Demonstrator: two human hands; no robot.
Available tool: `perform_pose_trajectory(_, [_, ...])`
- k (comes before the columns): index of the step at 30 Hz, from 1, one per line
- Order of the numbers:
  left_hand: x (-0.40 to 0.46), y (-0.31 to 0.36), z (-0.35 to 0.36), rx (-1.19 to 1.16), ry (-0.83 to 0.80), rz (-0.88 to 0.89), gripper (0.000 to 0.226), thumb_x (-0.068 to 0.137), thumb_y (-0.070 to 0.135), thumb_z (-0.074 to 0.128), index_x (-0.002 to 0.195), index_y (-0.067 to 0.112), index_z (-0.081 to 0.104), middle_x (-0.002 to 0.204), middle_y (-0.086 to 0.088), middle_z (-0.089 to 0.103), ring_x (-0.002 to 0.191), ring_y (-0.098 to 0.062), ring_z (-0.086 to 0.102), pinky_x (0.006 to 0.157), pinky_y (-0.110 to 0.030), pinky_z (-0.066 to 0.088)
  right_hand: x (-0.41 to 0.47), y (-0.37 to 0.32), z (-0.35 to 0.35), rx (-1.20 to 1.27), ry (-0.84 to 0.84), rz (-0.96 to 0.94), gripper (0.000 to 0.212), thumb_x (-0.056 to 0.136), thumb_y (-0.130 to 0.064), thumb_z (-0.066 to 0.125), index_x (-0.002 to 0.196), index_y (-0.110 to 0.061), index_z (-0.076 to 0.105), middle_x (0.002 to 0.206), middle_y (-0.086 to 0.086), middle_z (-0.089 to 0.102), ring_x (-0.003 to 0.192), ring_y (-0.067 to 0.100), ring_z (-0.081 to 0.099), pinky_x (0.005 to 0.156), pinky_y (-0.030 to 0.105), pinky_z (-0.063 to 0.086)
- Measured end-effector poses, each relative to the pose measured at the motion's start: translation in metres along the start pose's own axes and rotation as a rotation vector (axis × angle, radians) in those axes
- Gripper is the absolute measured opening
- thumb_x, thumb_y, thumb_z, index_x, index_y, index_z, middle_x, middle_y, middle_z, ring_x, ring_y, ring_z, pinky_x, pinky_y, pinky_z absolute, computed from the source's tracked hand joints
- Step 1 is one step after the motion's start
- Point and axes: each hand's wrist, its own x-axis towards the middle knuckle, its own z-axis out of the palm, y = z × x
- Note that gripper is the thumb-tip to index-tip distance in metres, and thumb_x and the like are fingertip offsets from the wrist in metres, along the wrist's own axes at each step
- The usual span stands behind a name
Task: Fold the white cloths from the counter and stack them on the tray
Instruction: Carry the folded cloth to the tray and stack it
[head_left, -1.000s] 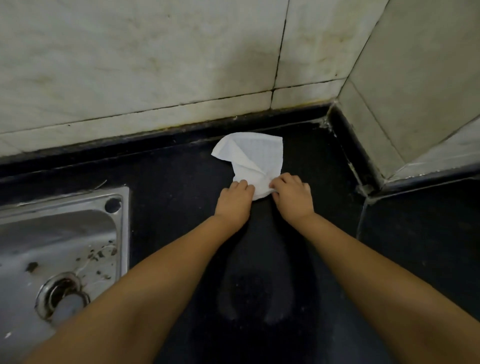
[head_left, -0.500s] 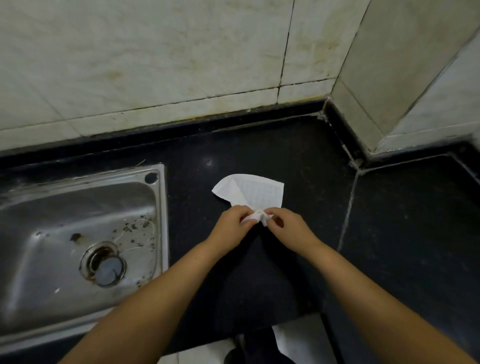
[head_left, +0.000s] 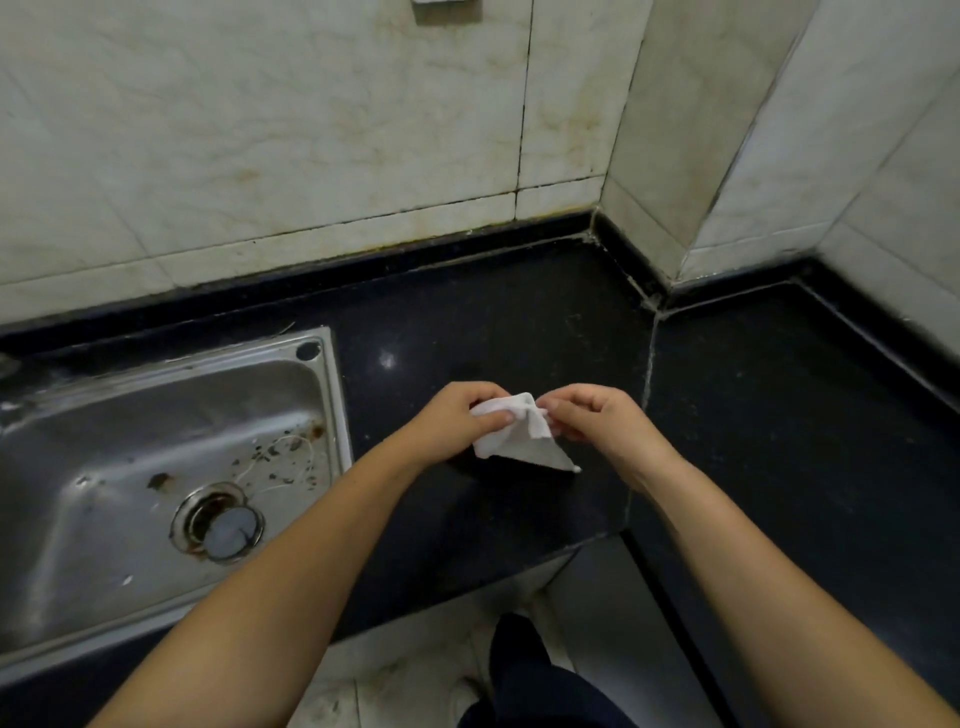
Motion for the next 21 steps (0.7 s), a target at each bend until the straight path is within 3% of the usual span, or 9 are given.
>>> perform_pose_trajectory(3, [0.0,0.015,0.002,-0.026,-0.018,0.013,0.018,0.091,0.022,0.058,0.105,0.016,0.068,0.098,0.001,0.066,0.089,-0.01,0.059,0.076,-0.025,0.047,-0.009,-0.003,-0.002,-0.038,0.025,-0.055,0.018,0.09,-0.009,0.06,0.104,-0.017,0.068,0.091,0.005,0.071,0.08,0.007,0.065,0.075,0.017,0.052])
perform_pose_trajectory(7, [0.005,0.025,0.007,-0.097,-0.112,0.012,0.016,0.091,0.028,0.06,0.103,0.022,0.068,0.102,0.002,0.067,0.096,-0.011,0.061,0.08,-0.026,0.049,-0.013,-0.004,-0.004,-0.119,0.187,-0.088,0.004,0.088,-0.019,0.065,0.085,-0.02,0.068,0.076,-0.002,0.061,0.07,0.007,0.055,0.068,0.023,0.047])
perform_pose_trajectory(10, [0.009,0.034,0.013,-0.183,-0.129,-0.009,0.02,0.088,0.044,0.057,0.094,0.028,0.067,0.103,-0.002,0.065,0.095,-0.016,0.06,0.082,-0.032,0.047,-0.015,-0.013,-0.011,-0.351,0.284,-0.171,0.005,0.087,-0.024,0.064,0.083,-0.021,0.065,0.089,-0.006,0.055,0.076,0.006,0.055,0.071,0.019,0.046])
perform_pose_trajectory(12, [0.014,0.044,0.018,-0.153,-0.085,0.009,0.022,0.09,0.043,0.054,0.09,0.024,0.066,0.097,-0.004,0.063,0.088,-0.014,0.057,0.077,-0.029,0.046,-0.014,-0.024,-0.017,-0.431,0.281,-0.23,0.006,0.088,-0.024,0.062,0.084,-0.02,0.062,0.09,-0.006,0.056,0.079,0.007,0.056,0.071,0.019,0.046])
perform_pose_trajectory(16, [0.026,0.056,0.021,-0.012,0.028,0.105,0.023,0.091,0.024,0.058,0.079,0.005,0.062,0.078,-0.013,0.056,0.07,-0.018,0.05,0.063,-0.028,0.04,-0.004,-0.041,-0.032,-0.332,0.315,-0.297,0.007,0.089,-0.019,0.058,0.083,-0.022,0.056,0.078,-0.002,0.057,0.07,0.008,0.052,0.064,0.019,0.042])
perform_pose_trajectory(19, [0.031,0.048,0.017,0.053,0.033,0.042,0.028,0.091,0.024,0.057,0.087,-0.003,0.065,0.086,-0.02,0.063,0.075,-0.026,0.058,0.067,-0.032,0.044,0.004,-0.049,-0.044,-0.23,0.377,-0.31,0.008,0.091,-0.019,0.057,0.084,-0.024,0.056,0.077,-0.005,0.057,0.068,0.004,0.051,0.06,0.01,0.042])
perform_pose_trajectory(21, [0.033,0.037,0.012,0.085,0.061,-0.022,0.033,0.092,0.026,0.055,0.083,-0.005,0.063,0.074,-0.016,0.055,0.068,-0.021,0.051,0.064,-0.029,0.039,0.012,-0.051,-0.054,-0.158,0.447,-0.289,0.007,0.092,-0.021,0.056,0.085,-0.024,0.057,0.081,-0.003,0.059,0.072,0.005,0.053,0.063,0.014,0.044])
